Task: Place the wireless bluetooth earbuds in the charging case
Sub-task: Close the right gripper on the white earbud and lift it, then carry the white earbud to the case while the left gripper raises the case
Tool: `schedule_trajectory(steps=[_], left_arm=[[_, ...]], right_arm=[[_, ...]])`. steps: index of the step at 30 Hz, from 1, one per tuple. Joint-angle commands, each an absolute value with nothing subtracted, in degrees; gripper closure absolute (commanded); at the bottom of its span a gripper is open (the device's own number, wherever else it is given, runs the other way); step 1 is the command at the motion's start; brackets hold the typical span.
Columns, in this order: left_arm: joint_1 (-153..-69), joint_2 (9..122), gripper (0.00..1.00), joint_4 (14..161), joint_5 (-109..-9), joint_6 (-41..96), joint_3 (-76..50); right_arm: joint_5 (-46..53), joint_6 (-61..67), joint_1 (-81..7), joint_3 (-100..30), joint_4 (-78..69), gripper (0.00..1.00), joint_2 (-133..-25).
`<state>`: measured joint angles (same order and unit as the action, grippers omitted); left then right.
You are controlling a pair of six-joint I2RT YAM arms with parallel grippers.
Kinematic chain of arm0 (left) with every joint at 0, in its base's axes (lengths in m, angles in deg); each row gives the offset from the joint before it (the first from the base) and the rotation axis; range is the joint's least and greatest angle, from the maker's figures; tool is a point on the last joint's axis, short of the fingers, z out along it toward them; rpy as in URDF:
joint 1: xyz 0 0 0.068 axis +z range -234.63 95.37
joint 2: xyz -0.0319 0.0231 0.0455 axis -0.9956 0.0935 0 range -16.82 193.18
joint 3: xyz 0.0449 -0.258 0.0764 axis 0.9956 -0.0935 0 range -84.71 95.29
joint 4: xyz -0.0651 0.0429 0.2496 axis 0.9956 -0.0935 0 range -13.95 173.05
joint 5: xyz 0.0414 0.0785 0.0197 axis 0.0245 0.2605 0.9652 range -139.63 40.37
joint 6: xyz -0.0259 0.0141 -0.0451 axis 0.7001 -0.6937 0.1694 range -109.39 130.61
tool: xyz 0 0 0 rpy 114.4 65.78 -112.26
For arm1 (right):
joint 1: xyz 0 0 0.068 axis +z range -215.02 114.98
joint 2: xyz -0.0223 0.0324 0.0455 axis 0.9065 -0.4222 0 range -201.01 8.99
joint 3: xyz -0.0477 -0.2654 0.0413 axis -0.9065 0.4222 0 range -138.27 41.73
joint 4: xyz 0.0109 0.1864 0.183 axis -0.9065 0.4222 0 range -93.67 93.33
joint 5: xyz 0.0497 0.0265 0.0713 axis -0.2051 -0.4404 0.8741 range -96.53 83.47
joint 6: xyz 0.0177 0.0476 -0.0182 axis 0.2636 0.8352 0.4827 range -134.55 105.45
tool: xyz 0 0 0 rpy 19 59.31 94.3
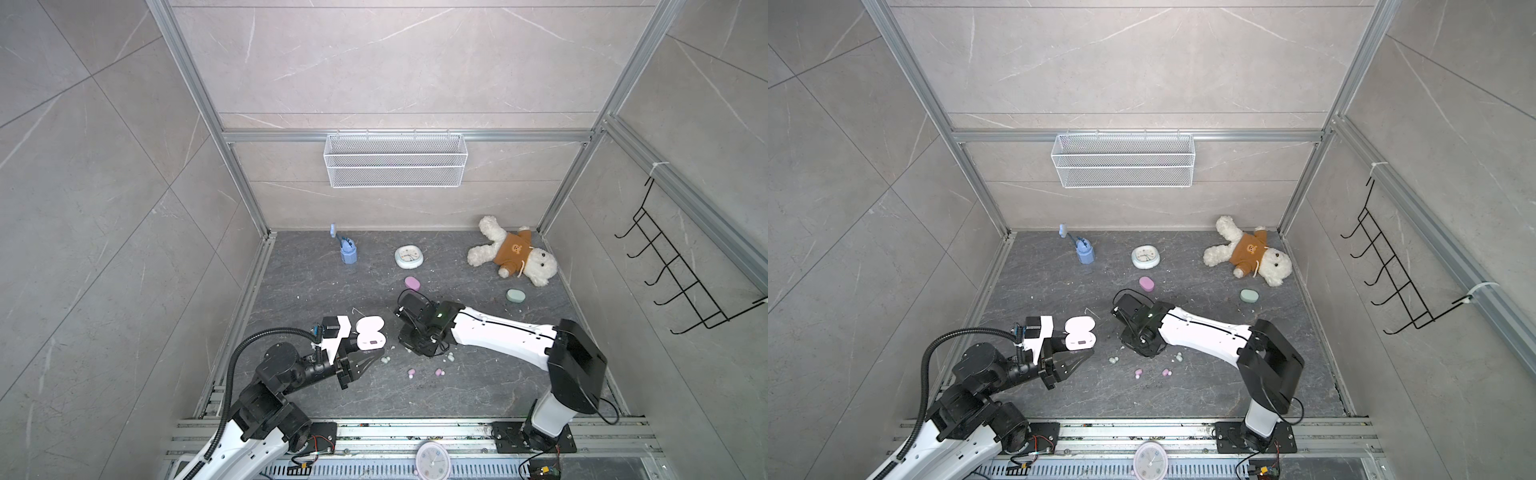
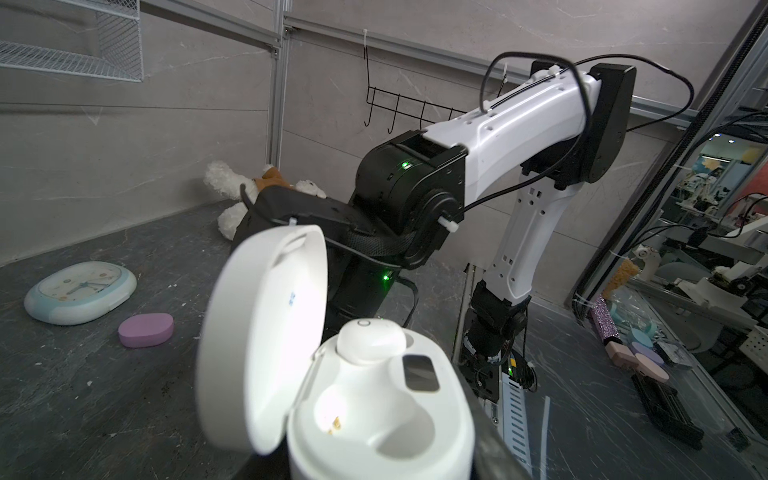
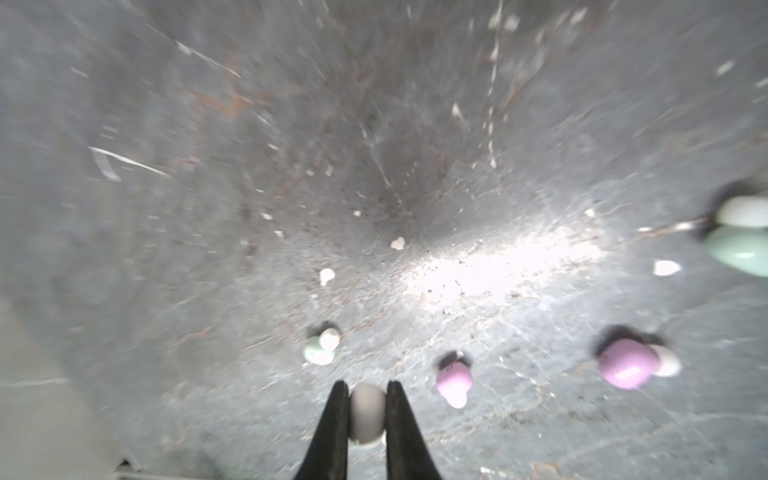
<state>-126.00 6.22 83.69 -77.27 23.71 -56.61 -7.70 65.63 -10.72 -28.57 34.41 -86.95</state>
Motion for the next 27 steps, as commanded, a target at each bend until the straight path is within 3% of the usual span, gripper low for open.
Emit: schedule_trajectory(steps=[1, 12, 27], left_arm=[[-125.85, 10.04, 0.7, 94.4, -77.71, 24.49, -57.29], [-125.77, 27.91, 0.69, 111.44, -78.56, 21.74, -55.1], [-123.98, 44.25, 0.7, 127.49, -85.53, 20.62, -49.5]], right_arm=[[-9.96, 62.44, -11.99, -27.04, 34.51, 0.86, -81.1], [-8.46, 52.97, -17.48, -30.62, 37.98, 0.85, -65.94], [-7.08, 42.75, -18.27, -45.04, 42.84, 0.85, -59.61]])
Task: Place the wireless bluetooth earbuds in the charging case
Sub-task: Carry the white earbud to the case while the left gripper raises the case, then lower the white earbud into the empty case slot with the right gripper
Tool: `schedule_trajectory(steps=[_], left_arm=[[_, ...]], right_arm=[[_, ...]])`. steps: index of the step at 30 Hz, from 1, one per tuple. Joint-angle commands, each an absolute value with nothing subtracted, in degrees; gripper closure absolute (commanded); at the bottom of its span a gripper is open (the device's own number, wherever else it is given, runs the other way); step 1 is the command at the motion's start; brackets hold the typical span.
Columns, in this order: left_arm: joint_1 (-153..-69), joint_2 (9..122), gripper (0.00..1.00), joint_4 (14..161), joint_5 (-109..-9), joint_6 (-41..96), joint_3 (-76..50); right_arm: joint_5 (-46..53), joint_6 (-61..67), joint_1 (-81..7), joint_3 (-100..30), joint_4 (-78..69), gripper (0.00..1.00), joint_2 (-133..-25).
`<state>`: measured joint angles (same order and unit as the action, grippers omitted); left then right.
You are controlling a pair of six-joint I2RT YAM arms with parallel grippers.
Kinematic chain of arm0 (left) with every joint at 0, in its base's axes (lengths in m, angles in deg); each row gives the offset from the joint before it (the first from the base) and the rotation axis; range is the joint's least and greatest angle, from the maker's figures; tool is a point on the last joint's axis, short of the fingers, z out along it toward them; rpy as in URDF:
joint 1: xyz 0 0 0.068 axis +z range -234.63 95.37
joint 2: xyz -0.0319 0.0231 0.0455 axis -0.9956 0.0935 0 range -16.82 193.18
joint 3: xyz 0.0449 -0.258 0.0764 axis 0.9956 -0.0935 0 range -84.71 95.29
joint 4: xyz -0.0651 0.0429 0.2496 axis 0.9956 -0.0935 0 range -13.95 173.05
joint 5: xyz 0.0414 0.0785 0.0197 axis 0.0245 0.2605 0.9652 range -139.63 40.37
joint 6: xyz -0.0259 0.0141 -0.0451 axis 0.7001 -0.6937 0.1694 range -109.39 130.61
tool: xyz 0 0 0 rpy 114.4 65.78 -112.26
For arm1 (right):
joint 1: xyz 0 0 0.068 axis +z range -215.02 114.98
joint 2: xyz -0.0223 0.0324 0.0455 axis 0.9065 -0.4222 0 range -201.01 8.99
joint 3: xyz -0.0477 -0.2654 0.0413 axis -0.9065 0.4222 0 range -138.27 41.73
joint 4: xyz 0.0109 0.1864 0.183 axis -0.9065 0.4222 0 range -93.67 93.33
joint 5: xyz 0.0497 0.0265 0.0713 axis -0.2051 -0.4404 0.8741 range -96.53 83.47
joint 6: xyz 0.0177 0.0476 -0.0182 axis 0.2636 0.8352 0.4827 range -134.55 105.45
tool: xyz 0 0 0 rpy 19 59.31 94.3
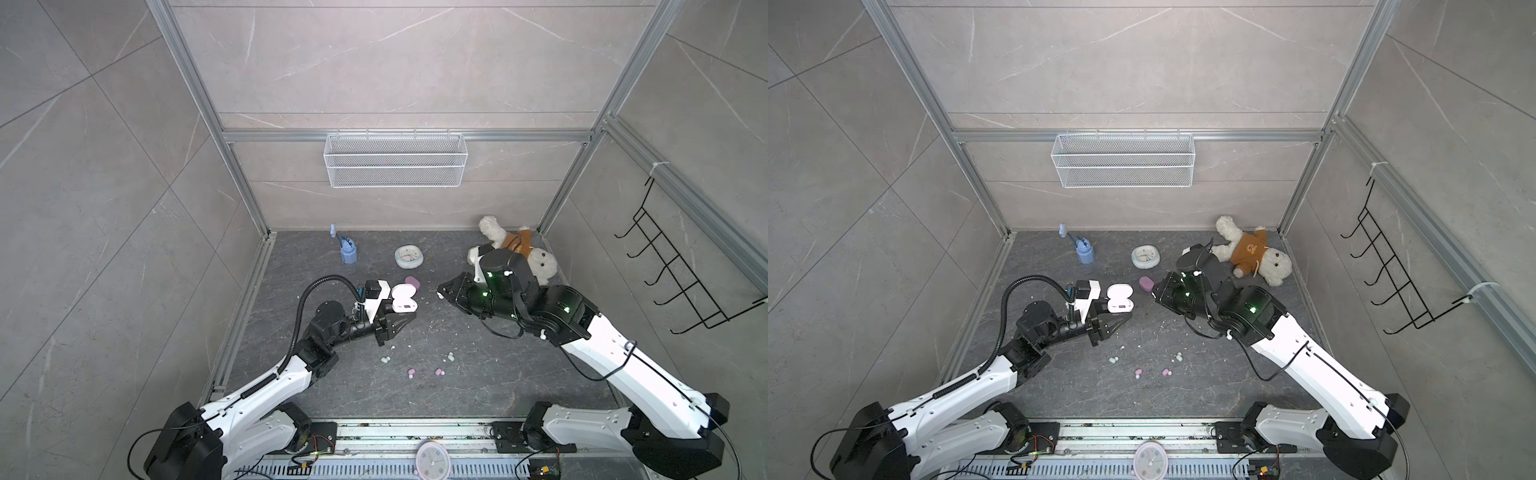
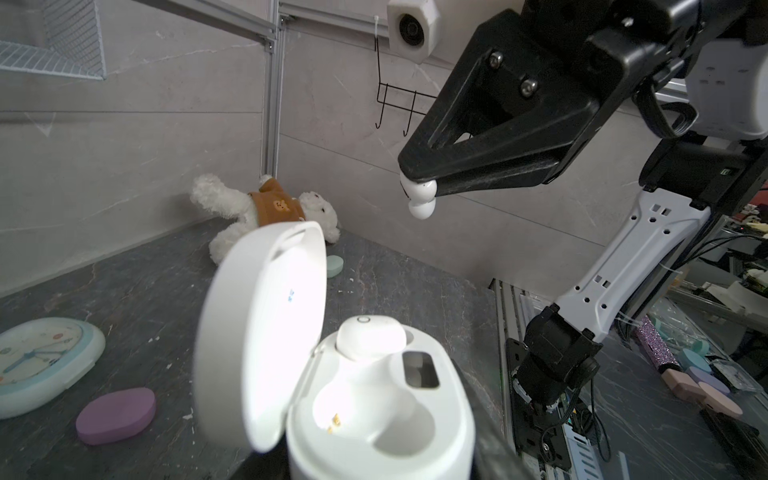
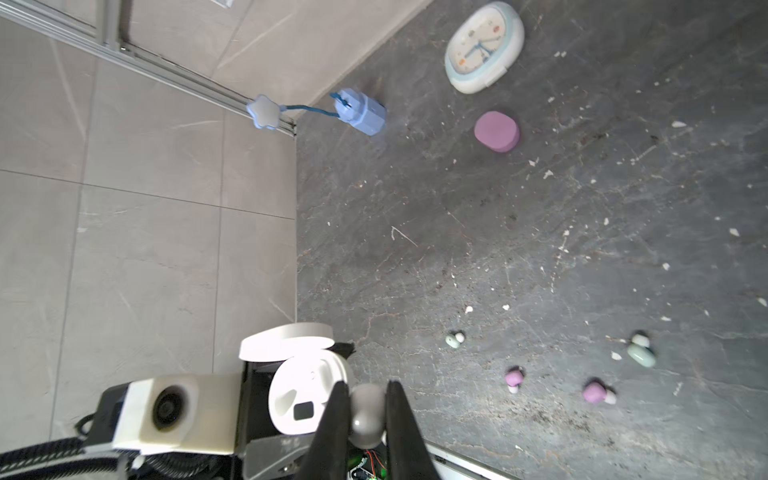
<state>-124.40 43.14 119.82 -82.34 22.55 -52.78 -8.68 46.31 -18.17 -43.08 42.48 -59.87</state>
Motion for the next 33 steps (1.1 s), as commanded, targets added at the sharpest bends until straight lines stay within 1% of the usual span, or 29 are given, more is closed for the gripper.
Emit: schedule_trajectory(steps=[1, 8, 12, 18, 25, 33], left_arm=[[-123.85, 45.2, 0.7, 128.44, -86.09, 20.56, -48.93], [-122.6, 52.56, 0.7, 139.54, -88.92, 24.71, -47.11], [-122.6, 55.34, 0.7, 142.94, -90.52, 26.41, -45.38], [-122.6, 56.29, 0.7, 144.15, -92.37, 27.42, -44.55], [-122.6, 55.78, 0.7, 144.48, -92.53, 28.07, -44.66], [-122.6, 55.26, 0.7, 144.63, -92.44, 28.12, -44.72]], right_arm=[[-6.7, 42.31, -17.99, -45.34, 41.7, 0.85, -59.6], [-5.39, 38.74, -14.73, -50.37, 37.24, 0.85, -60.87], [-5.4, 38.66, -12.75, -50.6, 34.47, 0.85, -61.75], [-5.18, 39.34, -12.29, -47.35, 30.18, 0.85, -62.6], [-3.79, 38.72, -12.27, -48.36, 29.95, 0.85, -65.25], [-3.41, 38.97, -12.18, -47.06, 30.16, 0.84, -65.58]])
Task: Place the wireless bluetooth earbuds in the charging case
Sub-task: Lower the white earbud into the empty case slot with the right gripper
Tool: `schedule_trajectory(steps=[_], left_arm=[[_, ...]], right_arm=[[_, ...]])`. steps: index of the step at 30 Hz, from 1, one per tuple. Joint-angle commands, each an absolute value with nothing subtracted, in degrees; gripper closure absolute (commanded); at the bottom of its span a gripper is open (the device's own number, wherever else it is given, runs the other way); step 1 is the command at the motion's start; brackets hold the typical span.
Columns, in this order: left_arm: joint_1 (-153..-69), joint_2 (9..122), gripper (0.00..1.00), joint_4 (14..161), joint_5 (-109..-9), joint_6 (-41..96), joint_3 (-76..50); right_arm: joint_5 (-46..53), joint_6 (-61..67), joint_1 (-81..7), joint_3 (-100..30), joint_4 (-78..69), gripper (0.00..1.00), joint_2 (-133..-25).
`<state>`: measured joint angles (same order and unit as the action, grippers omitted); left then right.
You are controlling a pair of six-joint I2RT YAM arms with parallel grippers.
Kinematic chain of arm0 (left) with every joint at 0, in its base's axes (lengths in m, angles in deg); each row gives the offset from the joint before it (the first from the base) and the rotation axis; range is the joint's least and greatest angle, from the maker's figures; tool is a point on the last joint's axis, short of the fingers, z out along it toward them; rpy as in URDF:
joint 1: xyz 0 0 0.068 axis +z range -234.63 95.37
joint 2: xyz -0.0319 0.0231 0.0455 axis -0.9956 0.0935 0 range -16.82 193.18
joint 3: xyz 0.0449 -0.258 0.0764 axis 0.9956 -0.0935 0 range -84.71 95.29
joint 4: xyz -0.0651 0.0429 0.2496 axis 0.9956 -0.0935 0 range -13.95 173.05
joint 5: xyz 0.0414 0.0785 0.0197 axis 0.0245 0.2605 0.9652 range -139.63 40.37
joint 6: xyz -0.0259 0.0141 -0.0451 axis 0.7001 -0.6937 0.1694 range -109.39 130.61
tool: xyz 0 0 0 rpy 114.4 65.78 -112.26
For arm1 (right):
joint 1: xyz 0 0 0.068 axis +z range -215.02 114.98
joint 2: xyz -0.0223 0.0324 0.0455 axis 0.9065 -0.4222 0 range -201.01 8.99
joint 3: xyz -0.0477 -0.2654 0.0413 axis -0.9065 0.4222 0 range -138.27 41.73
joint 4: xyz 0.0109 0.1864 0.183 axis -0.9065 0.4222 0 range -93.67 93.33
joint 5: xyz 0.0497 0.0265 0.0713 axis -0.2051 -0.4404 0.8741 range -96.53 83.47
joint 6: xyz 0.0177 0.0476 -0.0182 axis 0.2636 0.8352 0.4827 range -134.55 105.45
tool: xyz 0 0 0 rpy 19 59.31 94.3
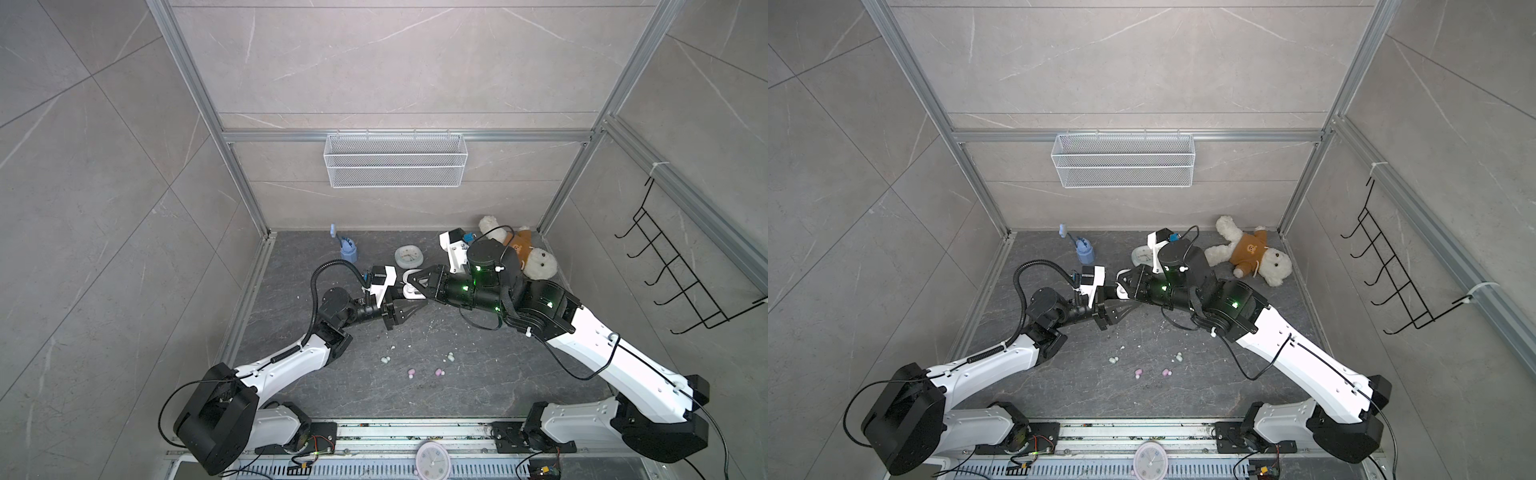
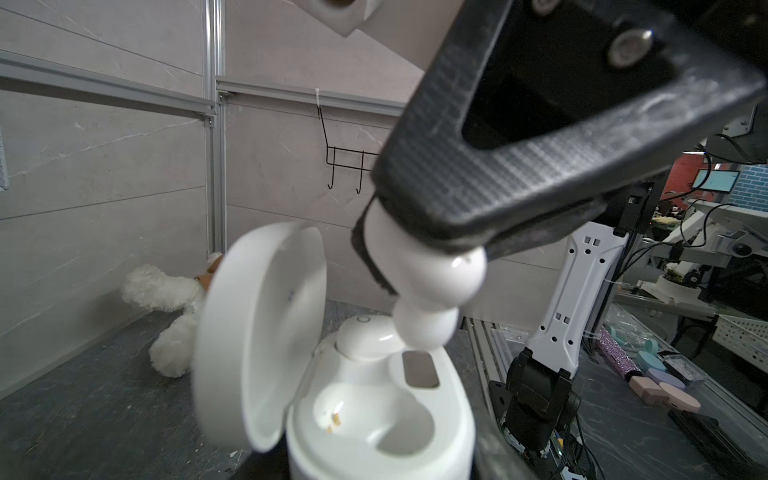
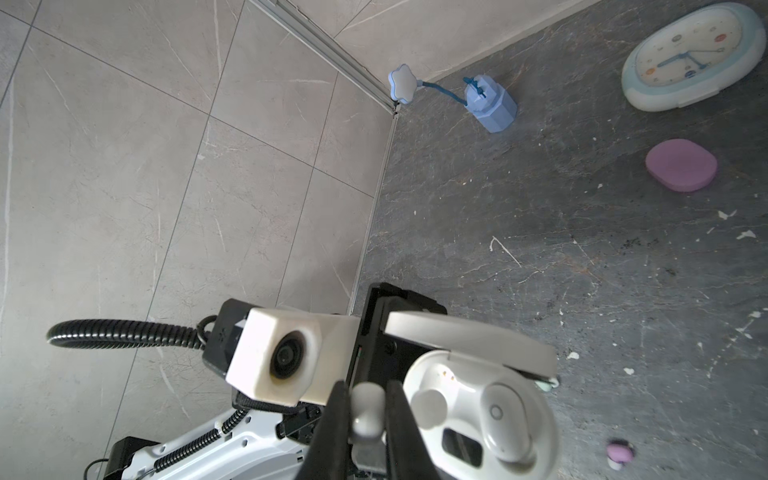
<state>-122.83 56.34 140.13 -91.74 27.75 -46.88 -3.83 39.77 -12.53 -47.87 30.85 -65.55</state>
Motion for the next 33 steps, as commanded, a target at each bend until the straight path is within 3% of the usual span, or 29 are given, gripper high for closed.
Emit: schedule_trajectory(steps=[1, 33], left_arm=[[-122.56, 55.16, 0.7, 144.65, -92.48, 28.12, -44.72], [-122.67, 54.34, 0.7, 144.74, -91.96, 28.42, -45.04]], right_arm=[[-3.36, 39.05, -12.11, -46.83, 30.32, 0.85, -65.54], [-4.73, 40.11, -11.93, -44.27, 33.34, 0.8, -65.44]])
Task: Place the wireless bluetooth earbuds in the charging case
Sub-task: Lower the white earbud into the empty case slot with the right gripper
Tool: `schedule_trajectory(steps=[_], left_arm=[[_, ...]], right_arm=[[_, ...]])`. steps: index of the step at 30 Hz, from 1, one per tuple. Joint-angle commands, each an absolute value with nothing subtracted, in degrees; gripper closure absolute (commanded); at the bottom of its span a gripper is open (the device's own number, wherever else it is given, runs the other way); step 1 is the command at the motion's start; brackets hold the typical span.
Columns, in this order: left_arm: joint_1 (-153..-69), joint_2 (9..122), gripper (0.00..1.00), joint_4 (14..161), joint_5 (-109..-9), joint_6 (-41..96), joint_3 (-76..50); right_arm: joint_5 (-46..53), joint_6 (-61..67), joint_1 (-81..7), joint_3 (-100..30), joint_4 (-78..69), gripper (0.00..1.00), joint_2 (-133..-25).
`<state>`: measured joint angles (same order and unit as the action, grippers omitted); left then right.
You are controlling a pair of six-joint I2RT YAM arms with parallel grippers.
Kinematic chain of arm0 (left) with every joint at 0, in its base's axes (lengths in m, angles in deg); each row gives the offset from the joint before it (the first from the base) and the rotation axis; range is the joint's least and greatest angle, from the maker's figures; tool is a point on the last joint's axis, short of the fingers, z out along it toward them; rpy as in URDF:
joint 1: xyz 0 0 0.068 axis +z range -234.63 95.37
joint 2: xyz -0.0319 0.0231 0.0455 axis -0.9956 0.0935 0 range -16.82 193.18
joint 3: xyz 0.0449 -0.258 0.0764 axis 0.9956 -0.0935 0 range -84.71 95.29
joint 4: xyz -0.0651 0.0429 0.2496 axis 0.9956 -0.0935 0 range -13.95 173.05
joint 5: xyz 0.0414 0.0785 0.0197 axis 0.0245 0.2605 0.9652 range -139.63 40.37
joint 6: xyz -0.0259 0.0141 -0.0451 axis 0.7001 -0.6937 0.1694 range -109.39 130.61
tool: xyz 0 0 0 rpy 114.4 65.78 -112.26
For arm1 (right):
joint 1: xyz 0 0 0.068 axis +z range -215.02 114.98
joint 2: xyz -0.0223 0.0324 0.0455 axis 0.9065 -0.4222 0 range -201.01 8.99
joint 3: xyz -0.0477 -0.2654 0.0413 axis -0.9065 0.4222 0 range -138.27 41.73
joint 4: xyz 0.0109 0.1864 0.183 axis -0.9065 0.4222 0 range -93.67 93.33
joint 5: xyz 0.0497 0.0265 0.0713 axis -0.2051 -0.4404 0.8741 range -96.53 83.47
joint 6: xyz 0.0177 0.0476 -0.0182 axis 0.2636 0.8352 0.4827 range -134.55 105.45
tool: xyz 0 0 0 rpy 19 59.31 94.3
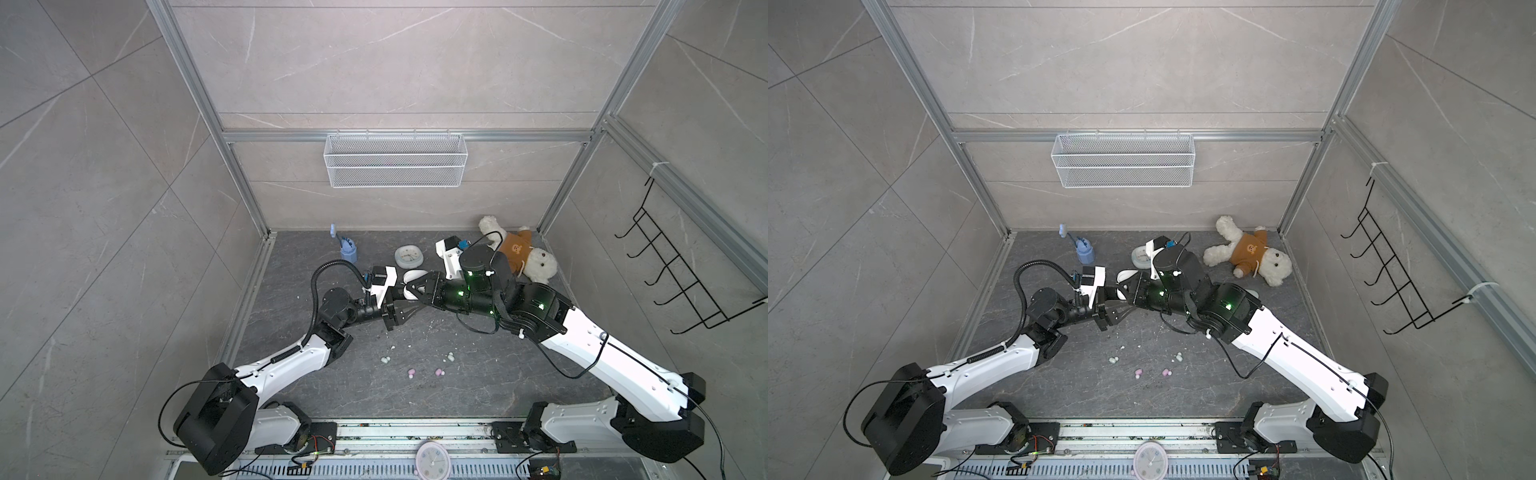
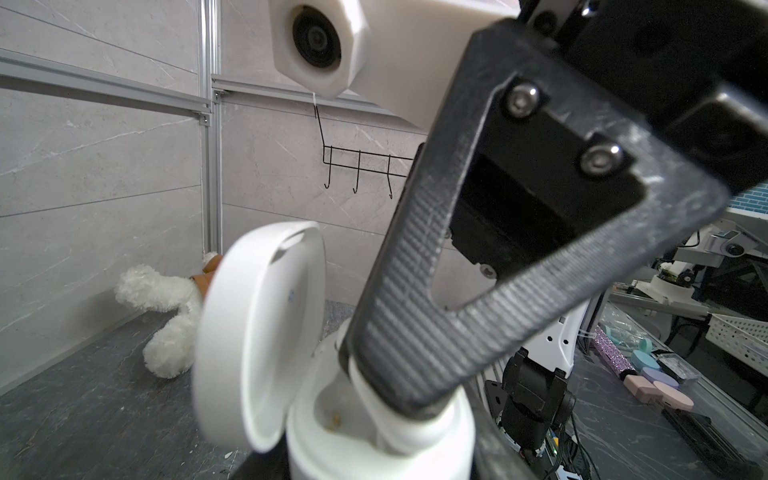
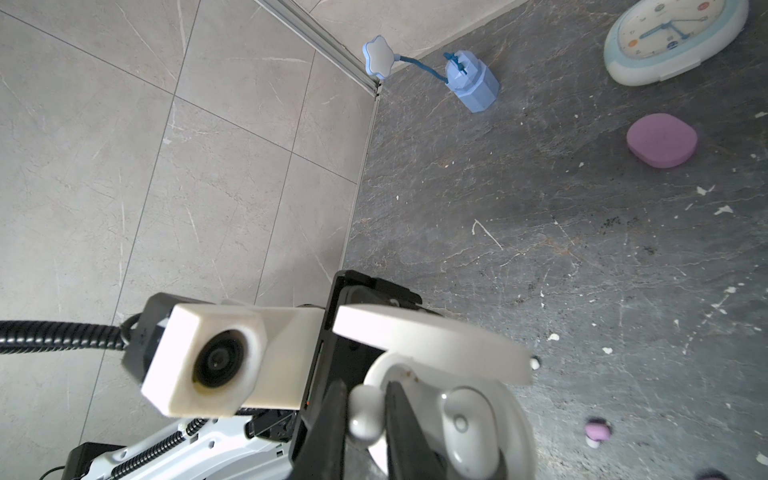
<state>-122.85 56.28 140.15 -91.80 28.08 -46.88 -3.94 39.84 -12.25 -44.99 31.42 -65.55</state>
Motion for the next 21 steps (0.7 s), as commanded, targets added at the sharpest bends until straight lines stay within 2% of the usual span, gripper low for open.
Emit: schedule_trajectory(steps=[1, 9, 21], left_arm=[[-122.66, 54.22, 0.7, 144.68, -91.97, 28.34, -45.02], [-122.68, 53.99, 0.7, 144.56, -92.0, 28.32, -45.0], [-122.67, 53.53, 0.69, 144.3, -92.03, 28.25, -45.15]], right_arm=[[-4.75, 40.16, -11.85, -44.34, 33.54, 0.79, -65.45], [-5.29, 40.46, -11.87, -44.66, 34.6, 0.71, -65.43], [-7.24, 41.0, -11.87, -44.74, 36.42, 0.66, -64.49]])
